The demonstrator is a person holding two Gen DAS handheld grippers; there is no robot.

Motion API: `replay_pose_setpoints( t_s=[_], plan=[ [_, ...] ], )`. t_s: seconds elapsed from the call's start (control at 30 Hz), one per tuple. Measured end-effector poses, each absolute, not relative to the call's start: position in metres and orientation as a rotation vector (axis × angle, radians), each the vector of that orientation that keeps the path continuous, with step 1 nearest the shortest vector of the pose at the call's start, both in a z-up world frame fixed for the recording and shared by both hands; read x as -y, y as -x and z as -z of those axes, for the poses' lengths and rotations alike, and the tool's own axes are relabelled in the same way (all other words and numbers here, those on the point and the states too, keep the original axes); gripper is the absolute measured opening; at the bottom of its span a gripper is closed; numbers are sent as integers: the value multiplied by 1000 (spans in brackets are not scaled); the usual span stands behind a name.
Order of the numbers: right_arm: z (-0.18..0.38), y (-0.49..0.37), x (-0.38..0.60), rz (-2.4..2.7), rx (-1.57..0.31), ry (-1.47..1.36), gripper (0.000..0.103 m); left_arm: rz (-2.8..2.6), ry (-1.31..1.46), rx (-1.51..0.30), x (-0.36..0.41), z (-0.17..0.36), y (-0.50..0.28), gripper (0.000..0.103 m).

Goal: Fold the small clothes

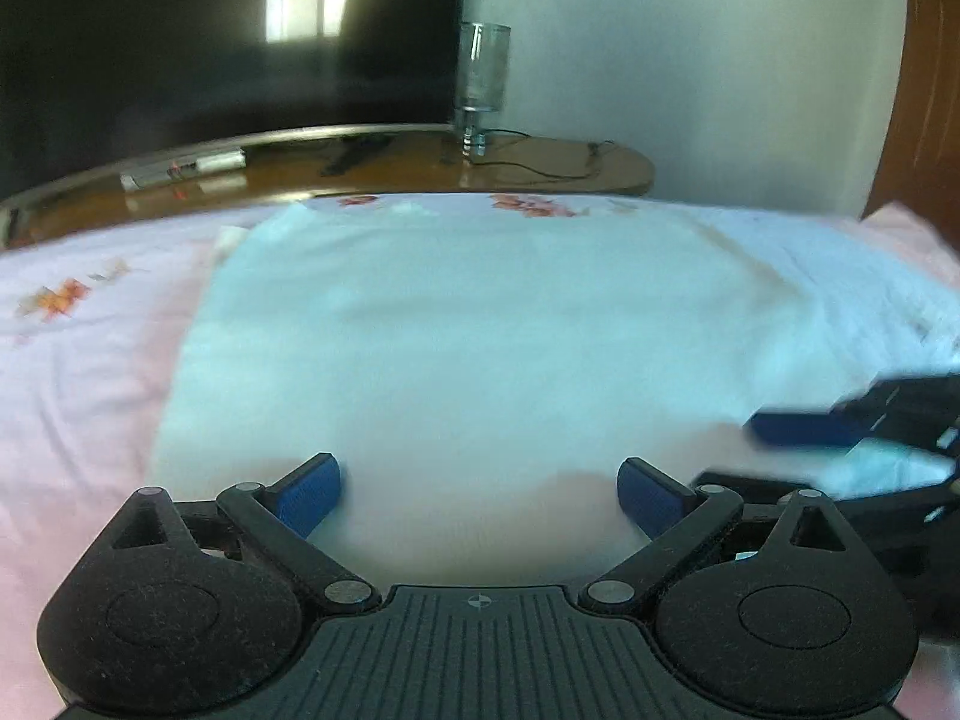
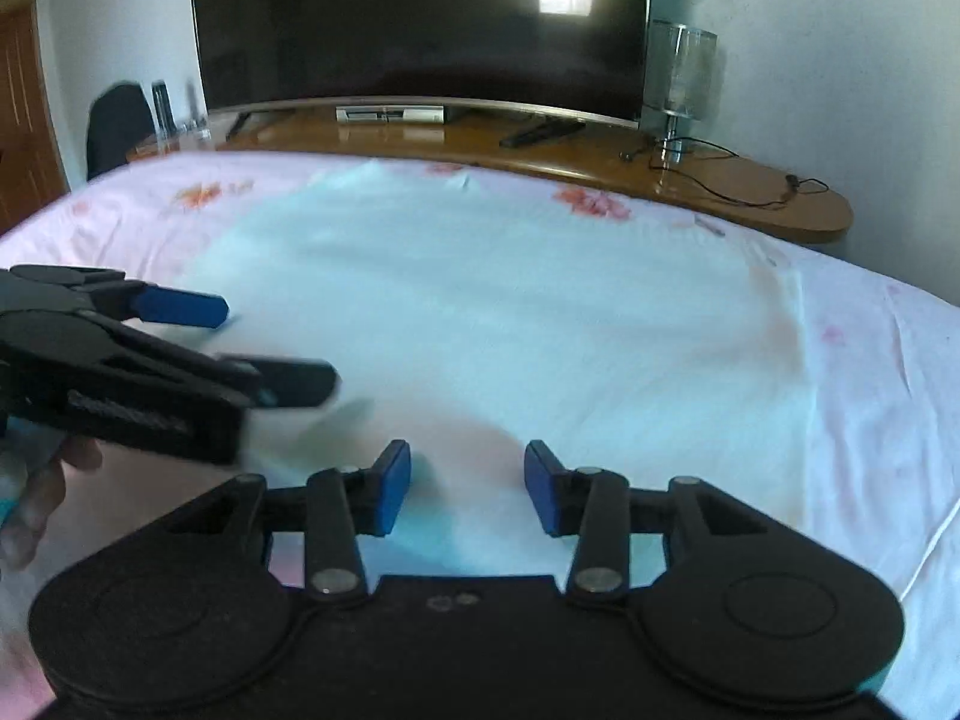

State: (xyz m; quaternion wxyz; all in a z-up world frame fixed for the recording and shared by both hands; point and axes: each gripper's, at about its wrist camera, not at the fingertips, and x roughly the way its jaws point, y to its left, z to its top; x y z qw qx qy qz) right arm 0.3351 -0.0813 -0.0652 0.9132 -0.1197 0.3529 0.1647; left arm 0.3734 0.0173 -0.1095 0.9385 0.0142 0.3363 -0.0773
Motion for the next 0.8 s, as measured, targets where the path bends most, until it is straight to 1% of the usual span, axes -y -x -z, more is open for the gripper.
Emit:
replay_pose_setpoints(
  t_s=[0.07,0.2,0.27,0.3,0.43,0.7,0.77,0.8],
  plan=[
    [66,-331,86,-341,-695,293,43,144,-49,-683,-25,107,-365,99],
    [54,-321,133,-213,-721,258,43,124,-11,-685,-60,110,-354,99],
    [58,-314,166,-202,-728,159,44,117,-28,-691,-57,110,-359,100],
    [59,-313,175,-212,-723,102,44,105,-34,-694,-53,111,-362,102],
    [60,-320,154,-177,-724,186,51,89,-27,-701,-52,111,-367,103],
    [50,-320,151,-154,-776,174,49,61,-45,-718,-48,100,-359,103],
    [43,-314,151,-131,-726,166,52,33,-79,-665,-46,98,-351,103],
    [43,-311,154,-131,-709,154,60,25,-100,-661,-45,103,-350,103]
  ],
)
